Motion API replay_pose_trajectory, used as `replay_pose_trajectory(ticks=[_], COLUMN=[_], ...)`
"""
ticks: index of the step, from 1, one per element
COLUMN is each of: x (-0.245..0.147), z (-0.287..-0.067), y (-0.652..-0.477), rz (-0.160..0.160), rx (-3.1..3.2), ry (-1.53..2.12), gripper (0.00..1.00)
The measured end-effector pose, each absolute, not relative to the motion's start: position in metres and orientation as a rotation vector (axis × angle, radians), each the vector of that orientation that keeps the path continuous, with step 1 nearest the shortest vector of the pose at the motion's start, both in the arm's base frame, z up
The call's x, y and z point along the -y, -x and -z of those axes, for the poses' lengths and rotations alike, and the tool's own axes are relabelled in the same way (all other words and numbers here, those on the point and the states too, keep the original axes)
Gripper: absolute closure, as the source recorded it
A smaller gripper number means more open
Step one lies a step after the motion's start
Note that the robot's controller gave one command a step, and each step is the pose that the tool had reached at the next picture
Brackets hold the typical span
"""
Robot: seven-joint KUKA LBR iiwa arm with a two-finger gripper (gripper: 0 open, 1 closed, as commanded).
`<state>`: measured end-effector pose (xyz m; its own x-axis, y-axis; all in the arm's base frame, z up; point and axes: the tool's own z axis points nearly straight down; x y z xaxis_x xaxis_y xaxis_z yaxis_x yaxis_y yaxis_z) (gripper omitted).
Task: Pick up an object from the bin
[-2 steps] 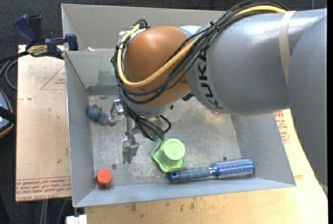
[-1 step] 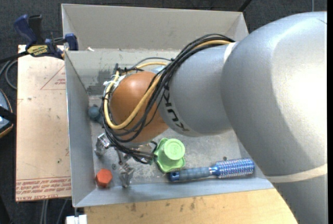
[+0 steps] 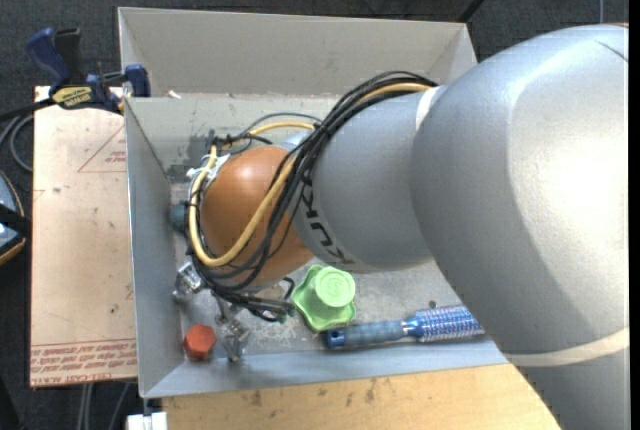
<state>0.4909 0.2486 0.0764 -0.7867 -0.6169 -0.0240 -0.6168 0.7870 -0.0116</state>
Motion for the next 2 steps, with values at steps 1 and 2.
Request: replay_pose_trajectory(ticks=[1, 2], x=[-0.251, -0.251], z=[-0.076, -0.111], y=[-0.487, -0.498], rz=[-0.005, -0.002], rx=[-2.956, -2.854], ry=[1.013, 1.301], gripper=[1.00, 1.00])
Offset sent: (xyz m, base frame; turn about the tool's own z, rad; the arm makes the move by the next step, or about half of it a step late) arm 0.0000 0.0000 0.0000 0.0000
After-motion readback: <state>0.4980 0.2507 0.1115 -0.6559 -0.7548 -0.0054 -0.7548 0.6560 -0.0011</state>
